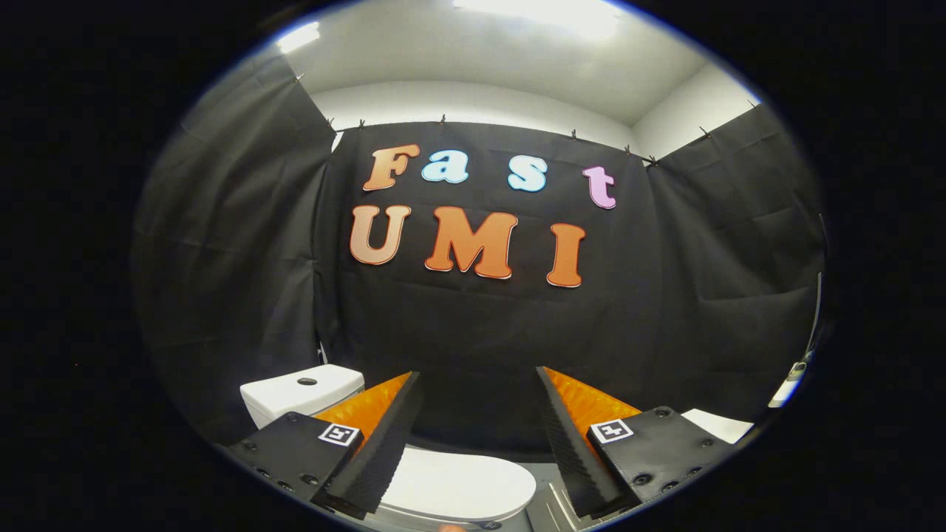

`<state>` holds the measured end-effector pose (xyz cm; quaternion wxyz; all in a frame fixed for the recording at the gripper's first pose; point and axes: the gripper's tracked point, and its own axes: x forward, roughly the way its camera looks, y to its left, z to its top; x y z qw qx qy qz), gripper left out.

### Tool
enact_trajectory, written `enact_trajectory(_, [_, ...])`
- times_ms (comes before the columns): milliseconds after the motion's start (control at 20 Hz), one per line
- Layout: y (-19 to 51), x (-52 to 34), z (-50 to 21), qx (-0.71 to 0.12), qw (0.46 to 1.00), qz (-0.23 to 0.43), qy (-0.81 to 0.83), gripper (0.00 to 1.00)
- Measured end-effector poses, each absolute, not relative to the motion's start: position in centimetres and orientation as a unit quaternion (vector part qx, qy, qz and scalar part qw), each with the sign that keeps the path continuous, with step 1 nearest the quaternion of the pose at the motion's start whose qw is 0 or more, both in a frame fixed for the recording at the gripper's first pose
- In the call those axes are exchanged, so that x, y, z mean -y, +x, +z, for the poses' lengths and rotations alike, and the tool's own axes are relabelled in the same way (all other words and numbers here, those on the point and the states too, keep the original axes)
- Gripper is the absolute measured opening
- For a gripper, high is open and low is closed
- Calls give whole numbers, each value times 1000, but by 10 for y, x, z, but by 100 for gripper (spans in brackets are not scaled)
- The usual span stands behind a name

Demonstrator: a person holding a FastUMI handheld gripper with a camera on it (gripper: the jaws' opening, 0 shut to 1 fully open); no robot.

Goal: Open the toilet lid.

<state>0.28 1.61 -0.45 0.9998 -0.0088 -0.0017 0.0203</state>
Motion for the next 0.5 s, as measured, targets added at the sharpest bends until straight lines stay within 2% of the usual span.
enact_trajectory(500, [15,-20,-17,3,1000,27,4,98])
